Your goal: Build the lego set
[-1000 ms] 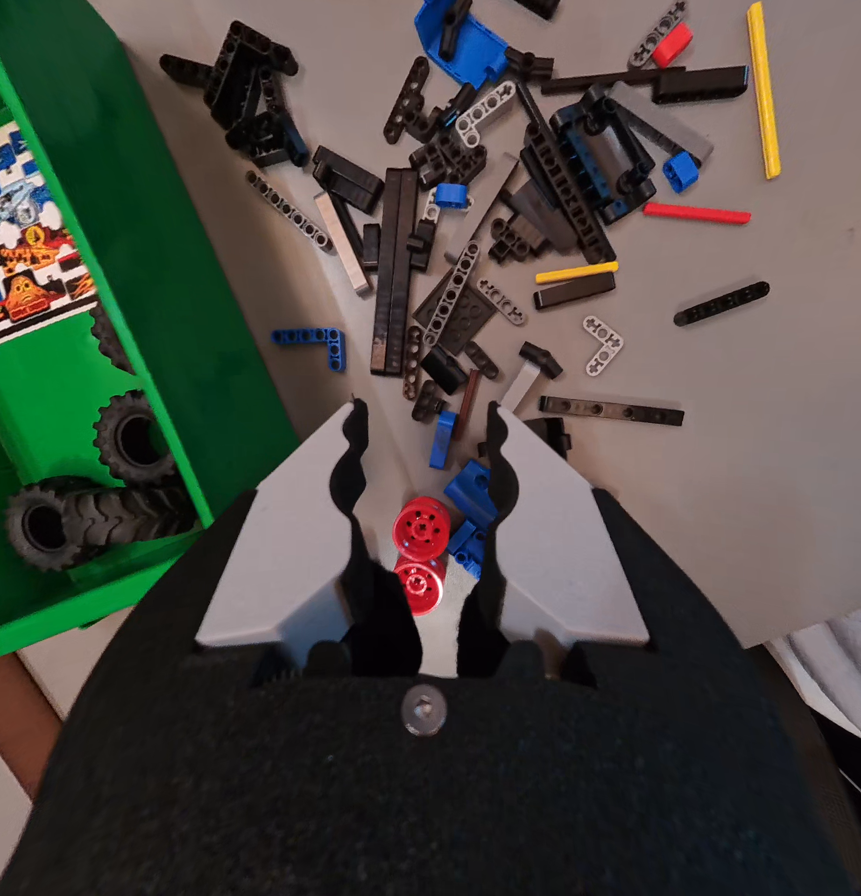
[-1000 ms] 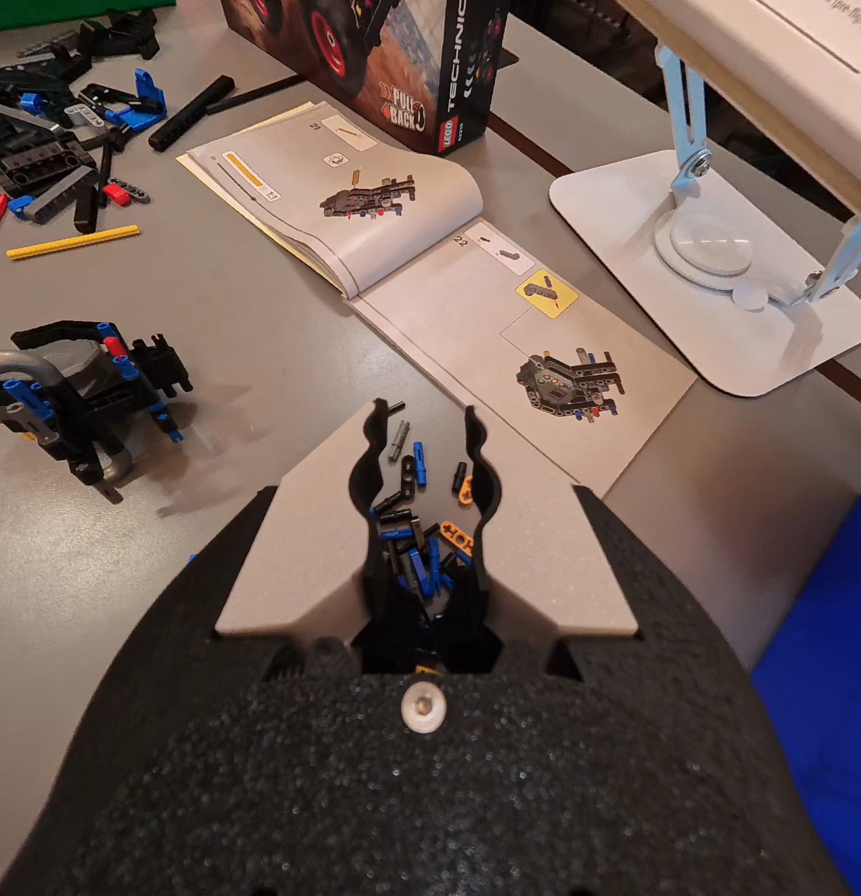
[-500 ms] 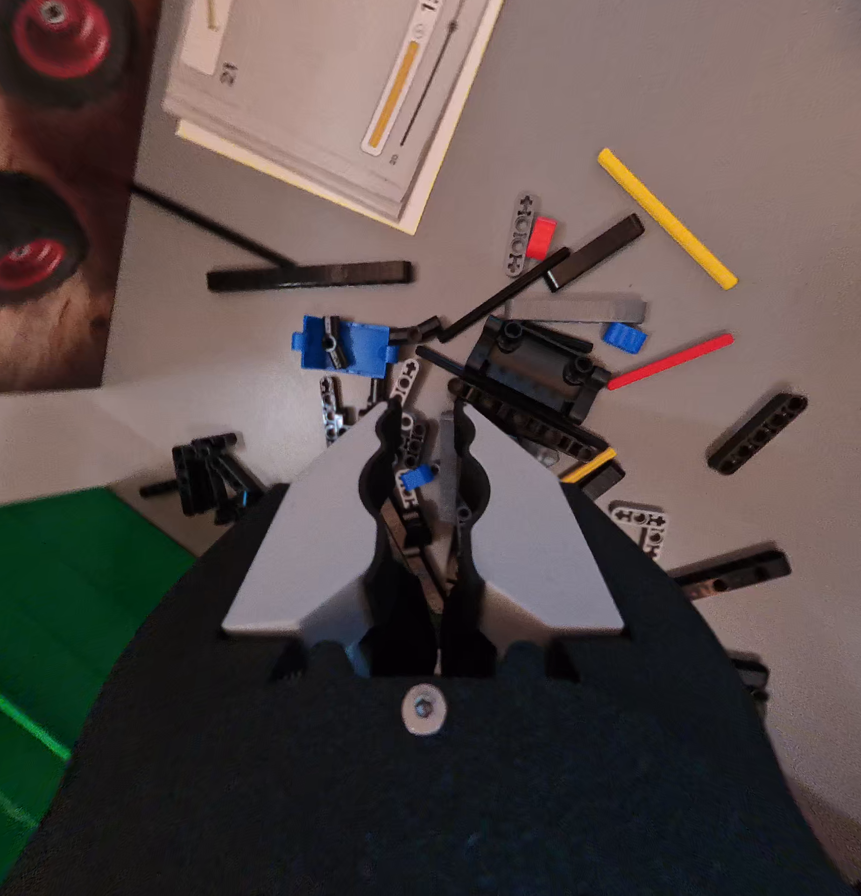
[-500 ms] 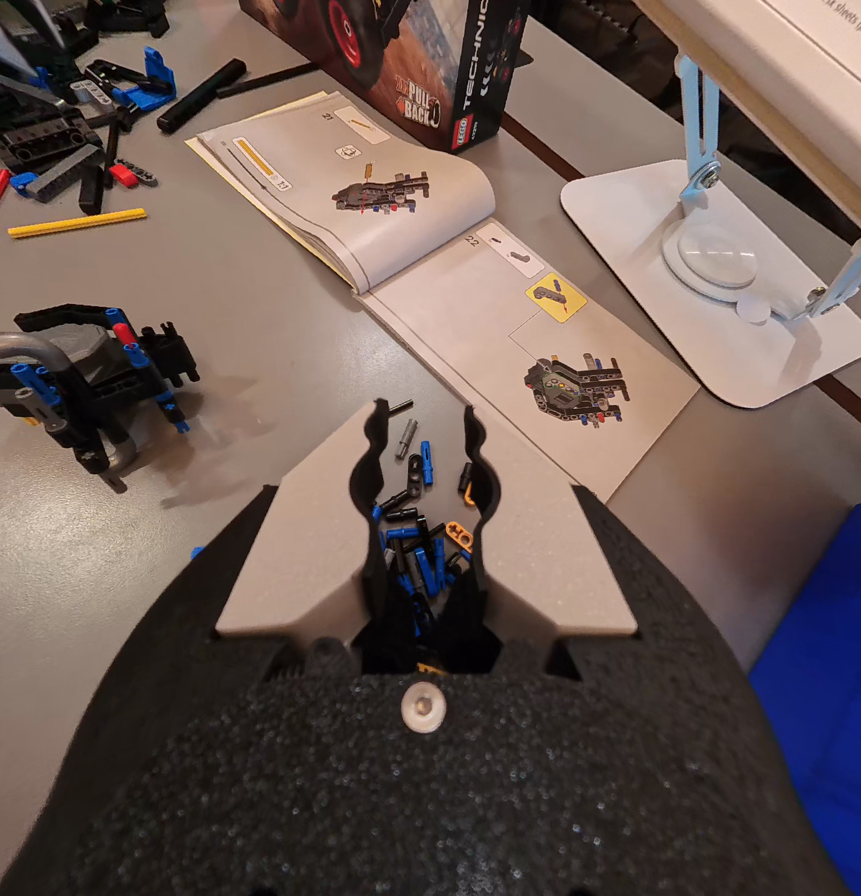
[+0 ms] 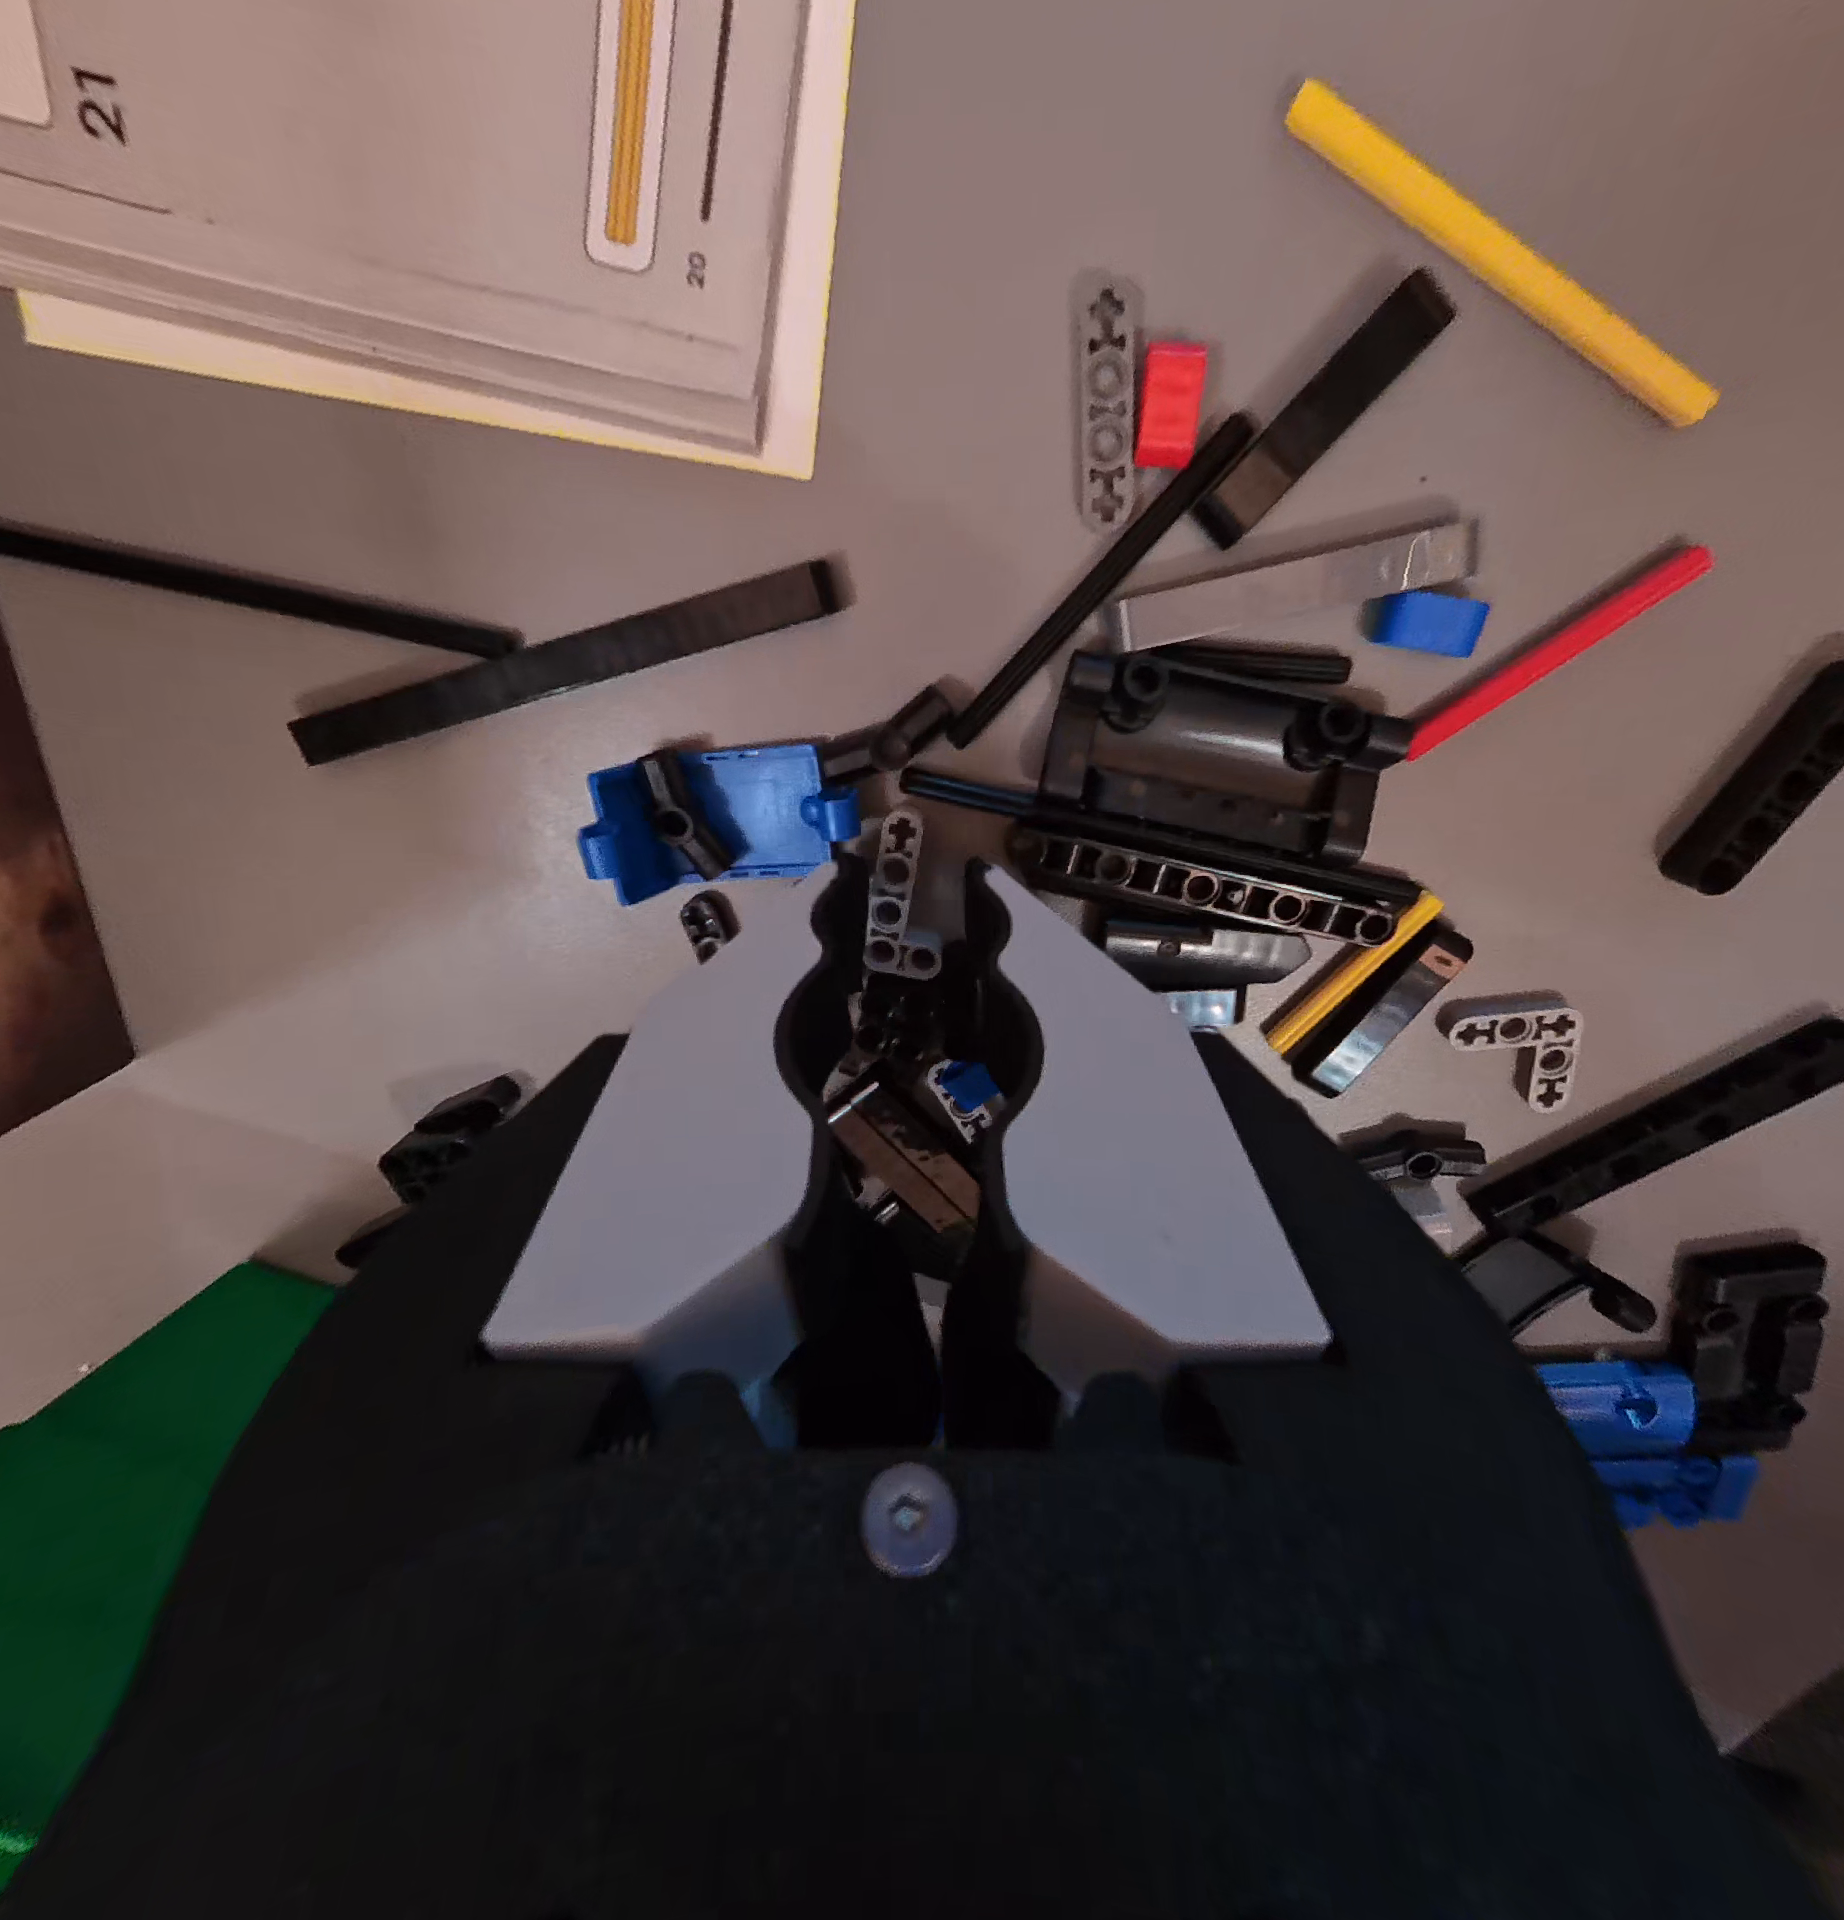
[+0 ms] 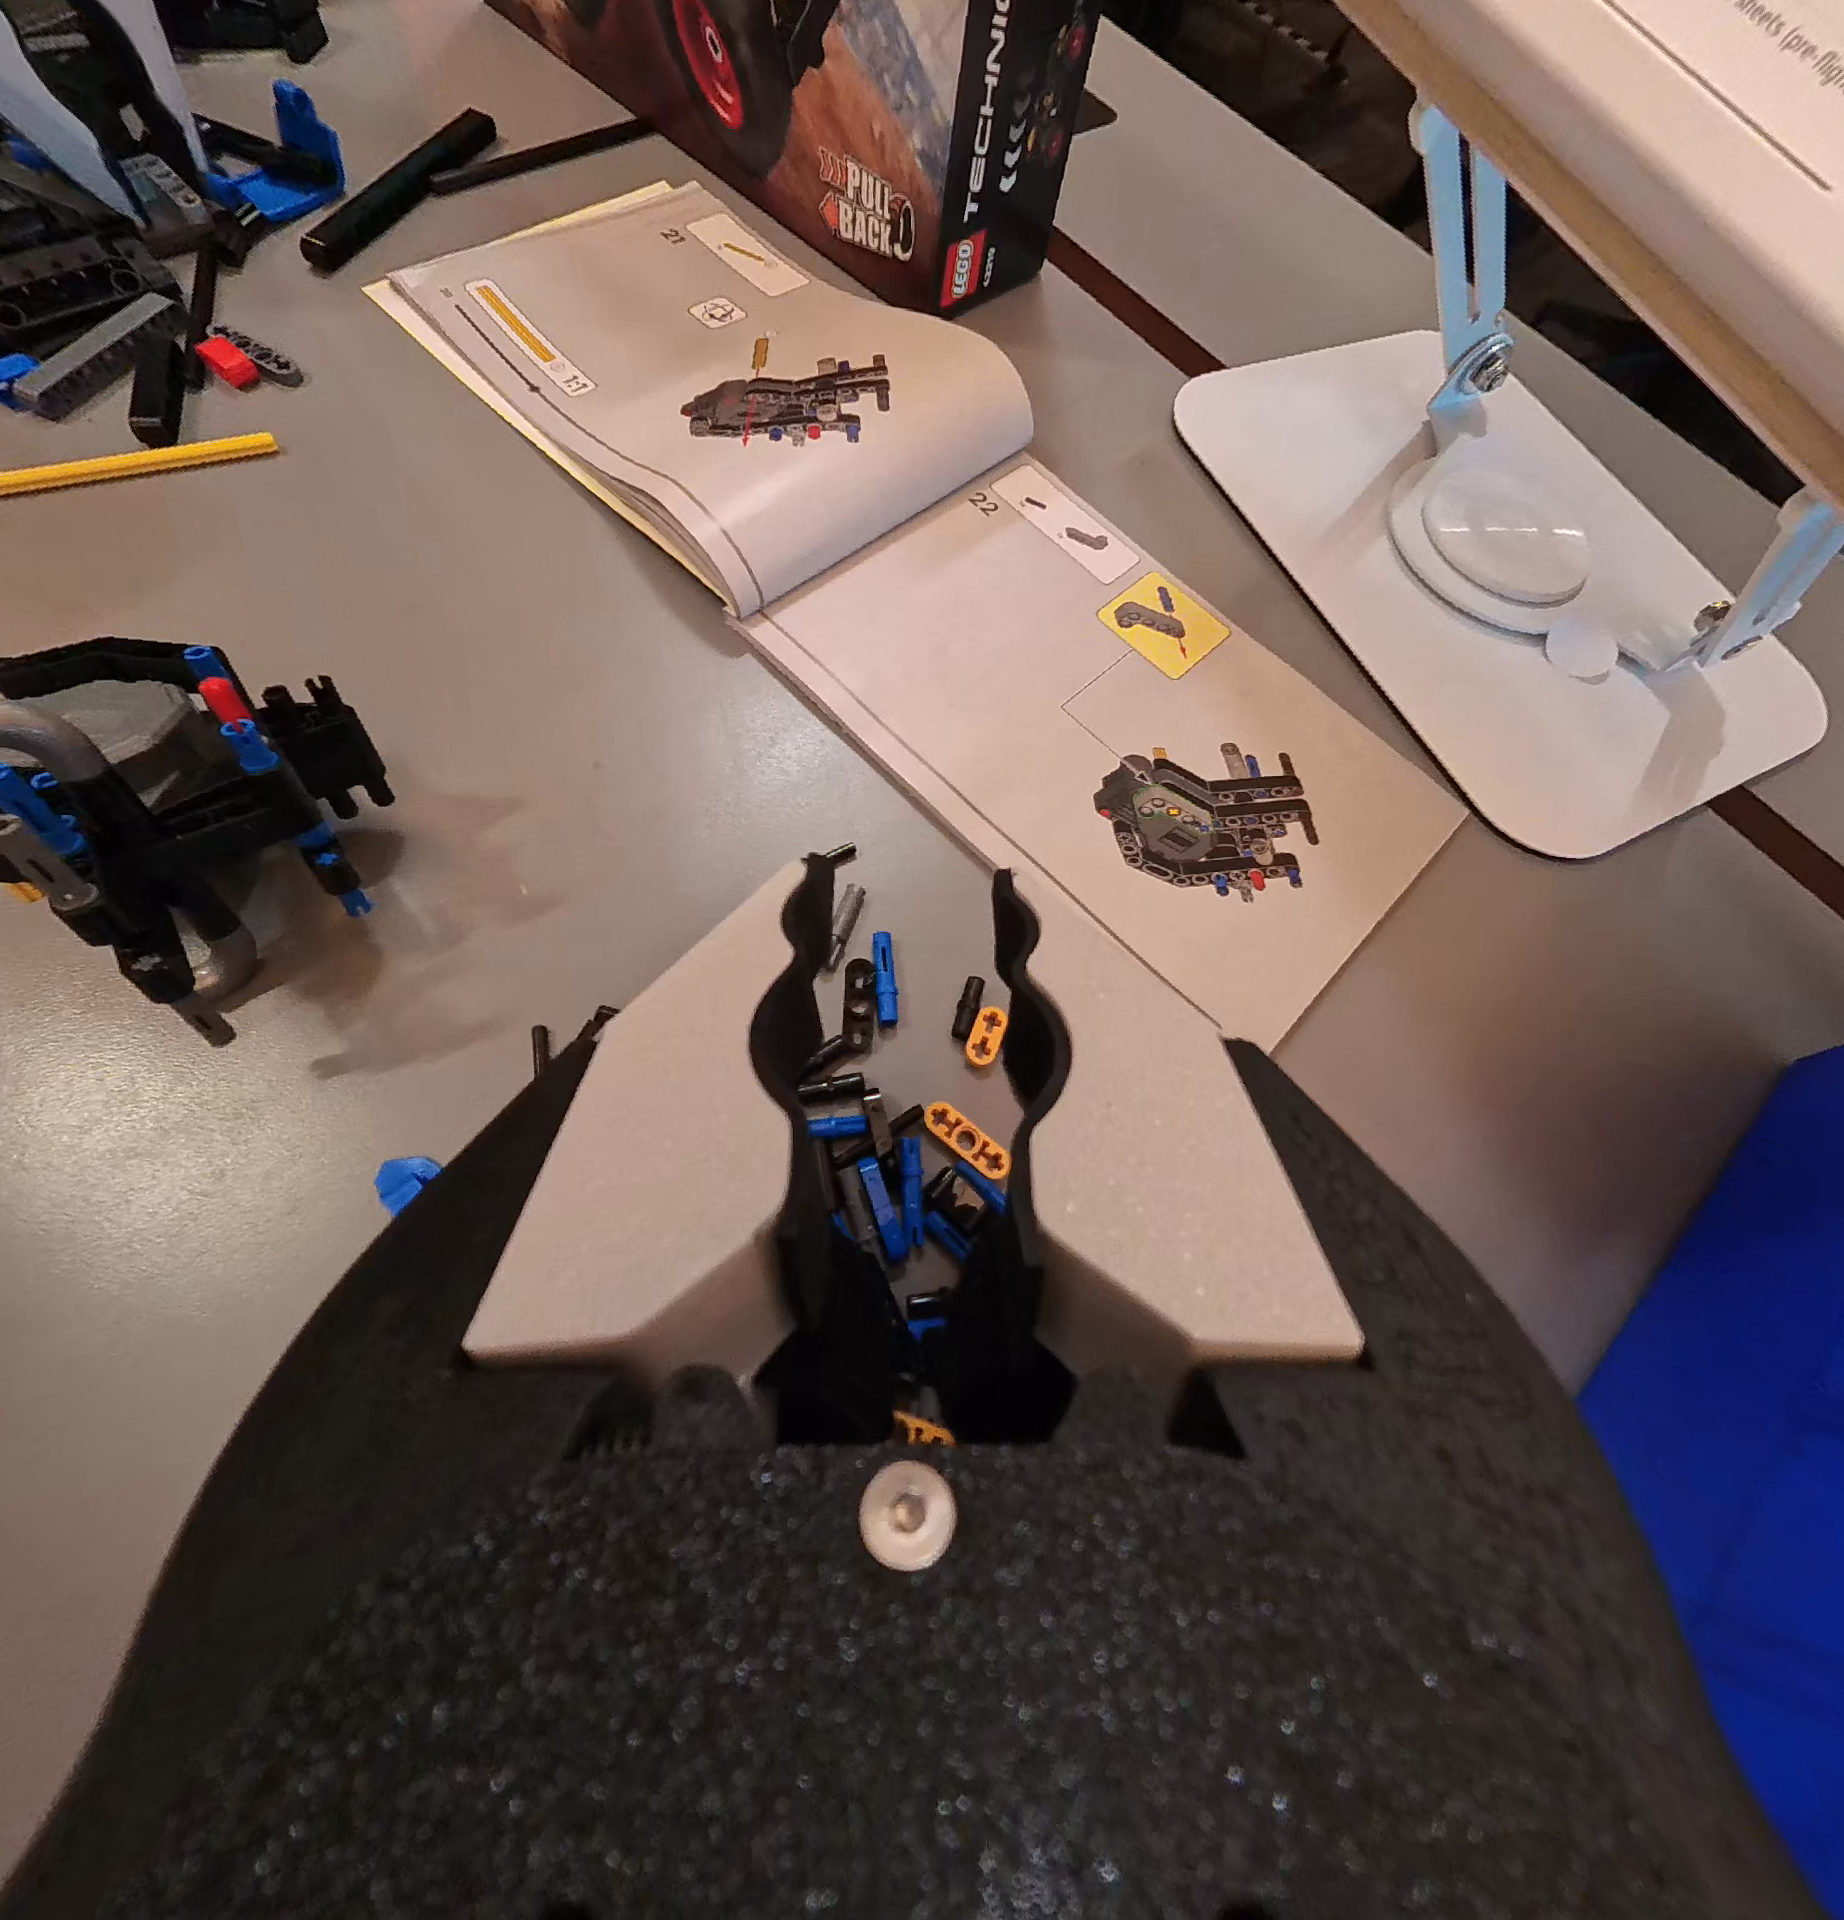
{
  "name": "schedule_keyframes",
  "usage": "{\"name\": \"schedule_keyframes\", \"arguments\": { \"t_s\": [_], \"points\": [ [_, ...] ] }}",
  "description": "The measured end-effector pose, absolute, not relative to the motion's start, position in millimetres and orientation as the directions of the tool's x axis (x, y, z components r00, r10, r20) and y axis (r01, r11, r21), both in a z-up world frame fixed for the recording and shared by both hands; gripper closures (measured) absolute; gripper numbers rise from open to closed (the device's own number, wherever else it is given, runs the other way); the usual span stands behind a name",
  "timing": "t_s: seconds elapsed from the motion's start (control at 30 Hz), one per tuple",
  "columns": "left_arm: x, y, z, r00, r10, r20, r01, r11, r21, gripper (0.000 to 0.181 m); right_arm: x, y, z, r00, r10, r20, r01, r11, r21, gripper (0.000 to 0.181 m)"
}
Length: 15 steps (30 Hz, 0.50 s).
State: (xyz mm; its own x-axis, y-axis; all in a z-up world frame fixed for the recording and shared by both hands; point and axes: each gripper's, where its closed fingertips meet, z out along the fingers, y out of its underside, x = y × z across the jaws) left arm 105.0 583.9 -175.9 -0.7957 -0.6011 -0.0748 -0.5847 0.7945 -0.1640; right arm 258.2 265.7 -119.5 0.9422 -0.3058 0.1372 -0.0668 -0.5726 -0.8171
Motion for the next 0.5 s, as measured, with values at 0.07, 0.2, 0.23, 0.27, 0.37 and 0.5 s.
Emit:
{"name": "schedule_keyframes", "arguments": {
  "t_s": [0.07, 0.2, 0.23, 0.27, 0.37, 0.5],
  "points": [
    [104, 583, -176, -0.798, -0.599, -0.068, -0.582, 0.795, -0.168, 0.174, 258, 266, -120, 0.942, -0.306, 0.135, -0.069, -0.571, -0.818, 0.151],
    [102, 581, -175, -0.809, -0.582, -0.083, -0.563, 0.808, -0.174, 0.175, 258, 266, -121, 0.944, -0.303, 0.129, -0.072, -0.572, -0.817, 0.151],
    [101, 579, -172, -0.815, -0.572, -0.090, -0.550, 0.814, -0.188, 0.175, 258, 266, -122, 0.944, -0.303, 0.130, -0.072, -0.574, -0.816, 0.151],
    [101, 576, -166, -0.820, -0.563, -0.103, -0.536, 0.818, -0.209, 0.175, 258, 266, -122, 0.944, -0.303, 0.130, -0.072, -0.576, -0.814, 0.151],
    [103, 560, -137, -0.799, -0.581, -0.156, -0.518, 0.797, -0.311, 0.175, 258, 266, -120, 0.944, -0.305, 0.130, -0.072, -0.571, -0.818, 0.151],
    [93, 492, -92, -0.775, -0.623, -0.102, -0.476, 0.683, -0.554, 0.175, 259, 265, -116, 0.941, -0.309, 0.139, -0.064, -0.564, -0.823, 0.152]
  ]
}}
